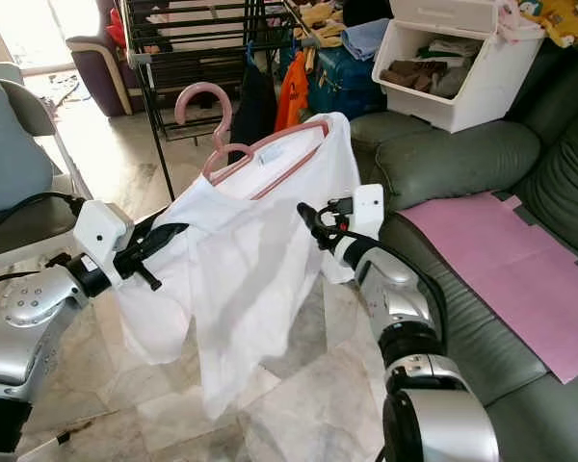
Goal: Hang hanger
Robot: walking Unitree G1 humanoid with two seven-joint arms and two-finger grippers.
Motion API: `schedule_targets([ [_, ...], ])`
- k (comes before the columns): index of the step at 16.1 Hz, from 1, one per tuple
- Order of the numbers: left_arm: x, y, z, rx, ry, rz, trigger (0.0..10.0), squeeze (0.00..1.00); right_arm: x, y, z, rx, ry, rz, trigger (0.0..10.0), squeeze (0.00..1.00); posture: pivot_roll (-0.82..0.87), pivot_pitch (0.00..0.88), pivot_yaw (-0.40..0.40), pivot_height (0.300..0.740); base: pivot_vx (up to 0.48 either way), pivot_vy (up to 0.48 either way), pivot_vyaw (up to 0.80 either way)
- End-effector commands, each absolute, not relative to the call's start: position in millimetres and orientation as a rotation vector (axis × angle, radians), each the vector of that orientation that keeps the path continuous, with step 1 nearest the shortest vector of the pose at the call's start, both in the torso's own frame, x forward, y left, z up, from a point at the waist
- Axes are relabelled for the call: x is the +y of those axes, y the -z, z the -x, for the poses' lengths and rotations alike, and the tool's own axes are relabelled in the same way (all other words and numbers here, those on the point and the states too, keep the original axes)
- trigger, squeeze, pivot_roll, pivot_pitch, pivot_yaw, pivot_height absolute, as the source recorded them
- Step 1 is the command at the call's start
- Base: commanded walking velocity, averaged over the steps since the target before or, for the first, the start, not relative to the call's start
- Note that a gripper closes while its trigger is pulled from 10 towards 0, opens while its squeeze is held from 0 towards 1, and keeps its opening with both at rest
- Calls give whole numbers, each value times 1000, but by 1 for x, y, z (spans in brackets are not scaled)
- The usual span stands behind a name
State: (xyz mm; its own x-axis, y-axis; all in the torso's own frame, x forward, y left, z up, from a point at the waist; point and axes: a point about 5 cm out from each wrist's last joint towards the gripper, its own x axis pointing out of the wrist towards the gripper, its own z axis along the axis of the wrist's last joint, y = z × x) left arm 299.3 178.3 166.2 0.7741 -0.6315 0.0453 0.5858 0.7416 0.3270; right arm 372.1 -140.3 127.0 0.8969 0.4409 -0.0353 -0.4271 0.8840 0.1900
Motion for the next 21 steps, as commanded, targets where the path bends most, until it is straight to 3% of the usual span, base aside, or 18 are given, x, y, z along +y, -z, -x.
schedule_targets([
  [1,173,-180,-298,-220,695,-310,0,0,-136,-140,-378,41,-459,-171,10000,0,-71,0,-19,740,0,0,0],
  [17,159,-176,-288,-205,776,-262,0,0,-116,-148,-391,63,-433,-157,10000,0,-65,0,-24,740,0,0,0],
  [18,159,-177,-288,-207,779,-255,0,0,-118,-147,-391,72,-412,-150,8235,0,-63,0,-27,740,0,0,0],
  [19,158,-177,-287,-207,780,-251,0,0,-121,-145,-391,85,-388,-154,1608,0,-63,0,-28,740,0,0,0],
  [20,158,-176,-286,-206,781,-250,0,0,-124,-144,-391,93,-368,-147,0,0,-63,0,-28,740,0,0,0],
  [21,158,-176,-286,-204,781,-249,0,0,-126,-142,-391,102,-355,-142,0,0,-64,0,-29,740,0,0,0],
])
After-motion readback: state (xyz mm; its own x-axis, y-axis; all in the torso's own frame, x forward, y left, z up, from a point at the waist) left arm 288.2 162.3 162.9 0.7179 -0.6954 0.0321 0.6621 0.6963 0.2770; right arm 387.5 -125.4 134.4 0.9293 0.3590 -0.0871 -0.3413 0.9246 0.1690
